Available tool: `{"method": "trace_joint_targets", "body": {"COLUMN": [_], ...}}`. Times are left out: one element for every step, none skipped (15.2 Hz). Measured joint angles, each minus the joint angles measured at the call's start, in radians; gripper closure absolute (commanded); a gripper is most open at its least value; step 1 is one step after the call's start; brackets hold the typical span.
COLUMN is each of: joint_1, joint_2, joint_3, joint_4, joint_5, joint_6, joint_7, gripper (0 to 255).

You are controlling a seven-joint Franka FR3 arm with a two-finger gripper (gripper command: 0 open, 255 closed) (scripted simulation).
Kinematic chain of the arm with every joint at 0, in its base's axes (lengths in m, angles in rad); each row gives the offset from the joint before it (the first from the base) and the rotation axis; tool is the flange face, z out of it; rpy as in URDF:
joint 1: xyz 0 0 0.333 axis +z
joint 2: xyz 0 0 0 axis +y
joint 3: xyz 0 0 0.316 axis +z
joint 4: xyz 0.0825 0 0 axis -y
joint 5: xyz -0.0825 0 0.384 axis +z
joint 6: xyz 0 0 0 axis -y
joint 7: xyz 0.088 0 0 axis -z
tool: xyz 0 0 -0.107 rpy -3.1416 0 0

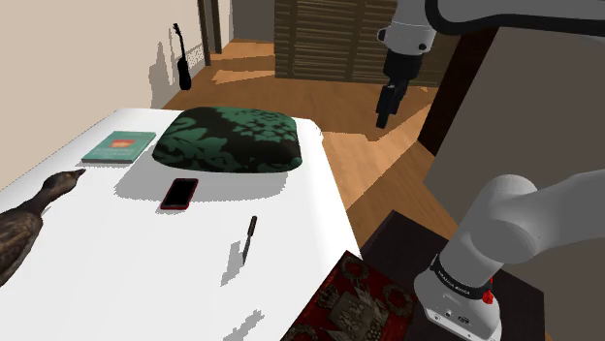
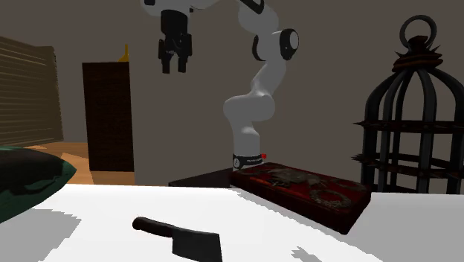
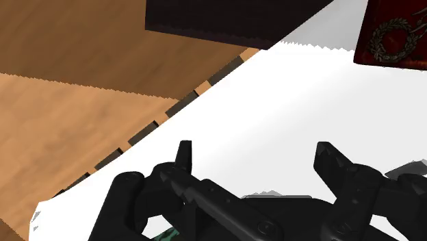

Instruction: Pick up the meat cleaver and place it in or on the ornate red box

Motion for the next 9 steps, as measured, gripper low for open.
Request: {"method": "trace_joint_targets", "body": {"joint_1": [0.0,0.0,0.001,0.0,-0.001,-0.001,-0.002,-0.001,-0.001], "joint_2": [0.0,-0.005,-0.014,-0.018,-0.021,-0.022,-0.019,-0.021,-0.018], "joint_3": [0.0,0.009,0.027,0.043,0.059,0.079,0.097,0.119,0.139], "joint_4": [0.0,-0.011,-0.033,-0.05,-0.075,-0.095,-0.119,-0.136,-0.149], "joint_5": [0.0,0.01,0.027,0.044,0.062,0.083,0.102,0.124,0.145], "joint_6": [0.0,0.005,0.017,0.03,0.052,0.071,0.099,0.117,0.134], "joint_7": [0.0,0.019,0.053,0.089,0.126,0.168,0.207,0.249,0.29], "gripper": [0,0,0,0,0,0,0,0,0]}}
